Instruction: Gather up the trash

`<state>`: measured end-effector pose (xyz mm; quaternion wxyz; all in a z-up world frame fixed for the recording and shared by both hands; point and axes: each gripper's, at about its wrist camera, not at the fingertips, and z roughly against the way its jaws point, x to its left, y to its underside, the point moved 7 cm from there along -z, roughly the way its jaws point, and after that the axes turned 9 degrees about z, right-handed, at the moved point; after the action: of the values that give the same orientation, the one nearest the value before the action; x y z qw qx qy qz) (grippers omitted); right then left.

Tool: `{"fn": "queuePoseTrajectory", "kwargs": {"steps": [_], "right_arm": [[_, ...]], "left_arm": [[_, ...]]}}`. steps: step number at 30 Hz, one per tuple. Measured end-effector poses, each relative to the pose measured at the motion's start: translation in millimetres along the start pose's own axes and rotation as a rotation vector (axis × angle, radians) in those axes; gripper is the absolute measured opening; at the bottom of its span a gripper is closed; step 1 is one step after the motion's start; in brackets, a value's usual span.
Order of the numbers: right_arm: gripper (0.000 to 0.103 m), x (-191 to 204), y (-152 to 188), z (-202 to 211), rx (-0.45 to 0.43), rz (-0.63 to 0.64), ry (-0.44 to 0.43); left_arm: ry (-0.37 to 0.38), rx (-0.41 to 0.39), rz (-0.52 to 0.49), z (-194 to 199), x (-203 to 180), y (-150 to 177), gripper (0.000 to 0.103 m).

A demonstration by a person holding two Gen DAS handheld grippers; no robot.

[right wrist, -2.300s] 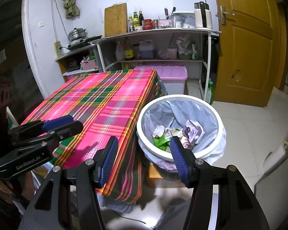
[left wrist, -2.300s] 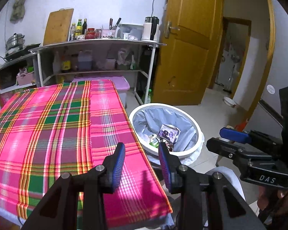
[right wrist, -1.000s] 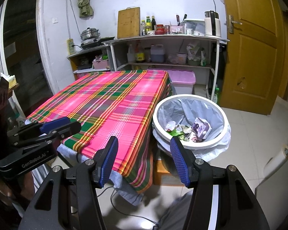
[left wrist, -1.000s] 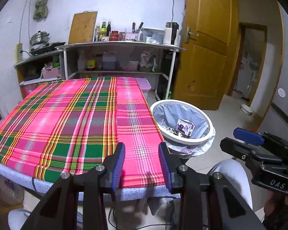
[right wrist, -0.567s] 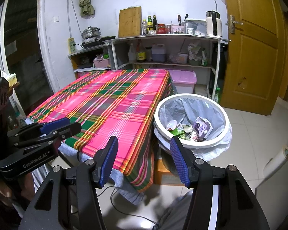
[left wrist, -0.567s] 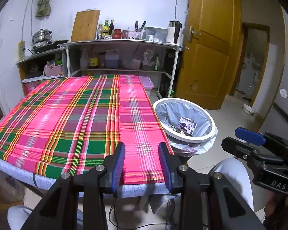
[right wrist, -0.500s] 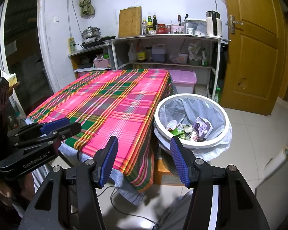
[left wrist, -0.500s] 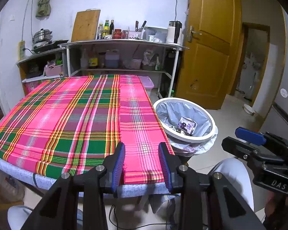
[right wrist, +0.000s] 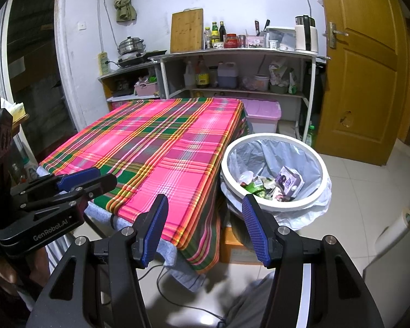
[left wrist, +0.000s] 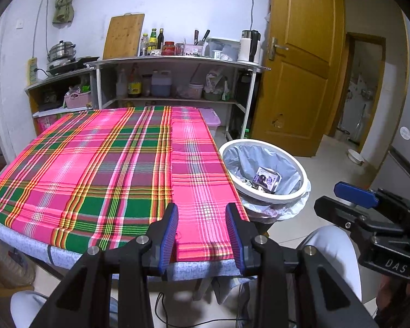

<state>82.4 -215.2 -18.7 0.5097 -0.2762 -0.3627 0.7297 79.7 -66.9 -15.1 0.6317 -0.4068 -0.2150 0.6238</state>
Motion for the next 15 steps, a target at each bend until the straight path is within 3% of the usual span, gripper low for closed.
{"fn": "queuePoseTrajectory", "kwargs": {"steps": [15], "right_arm": [[0.057, 2.3, -0.4, -0.8, 0.002, 0.001, 0.0]], "left_arm": [[-0.004, 0.005, 0.002, -0.9, 0.1, 3.0, 0.036]]}}
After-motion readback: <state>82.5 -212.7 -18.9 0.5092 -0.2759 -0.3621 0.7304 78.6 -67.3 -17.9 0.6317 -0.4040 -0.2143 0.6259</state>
